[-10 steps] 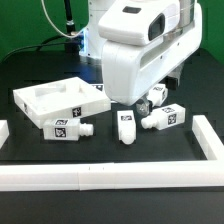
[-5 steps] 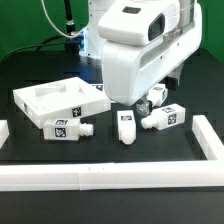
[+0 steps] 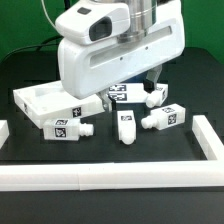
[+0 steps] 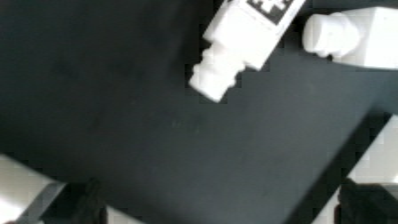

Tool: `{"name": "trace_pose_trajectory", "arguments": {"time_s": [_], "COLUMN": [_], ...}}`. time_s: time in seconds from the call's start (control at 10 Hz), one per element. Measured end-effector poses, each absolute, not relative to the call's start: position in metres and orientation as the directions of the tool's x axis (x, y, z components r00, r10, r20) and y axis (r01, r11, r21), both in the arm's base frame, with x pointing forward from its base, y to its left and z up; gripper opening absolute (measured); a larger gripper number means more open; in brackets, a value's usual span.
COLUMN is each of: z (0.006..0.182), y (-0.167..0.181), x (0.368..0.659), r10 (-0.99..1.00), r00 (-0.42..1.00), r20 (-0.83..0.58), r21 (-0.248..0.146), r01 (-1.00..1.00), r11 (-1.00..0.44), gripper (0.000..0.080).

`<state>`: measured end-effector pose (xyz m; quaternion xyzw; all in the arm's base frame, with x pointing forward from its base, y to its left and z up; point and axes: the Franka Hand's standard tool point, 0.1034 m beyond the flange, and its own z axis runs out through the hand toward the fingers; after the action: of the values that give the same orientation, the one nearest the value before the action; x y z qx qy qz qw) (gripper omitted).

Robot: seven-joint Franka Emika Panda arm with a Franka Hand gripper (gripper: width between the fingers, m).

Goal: Assemble one leg

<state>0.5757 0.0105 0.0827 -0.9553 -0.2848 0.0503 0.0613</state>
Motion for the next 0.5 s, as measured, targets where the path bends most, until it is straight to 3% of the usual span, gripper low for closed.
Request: {"name": "trace_pose_trajectory", "arguments": {"time_s": [0.5], "z": [0.0774], "y": [0.0040], "x": [0.5735], "r10": [0.530], "r00": [0.846], "r20": [-0.062], "r21": [-0.153], "r01": [0.517], "r11": [-0.842], "gripper": [0.0650]}}
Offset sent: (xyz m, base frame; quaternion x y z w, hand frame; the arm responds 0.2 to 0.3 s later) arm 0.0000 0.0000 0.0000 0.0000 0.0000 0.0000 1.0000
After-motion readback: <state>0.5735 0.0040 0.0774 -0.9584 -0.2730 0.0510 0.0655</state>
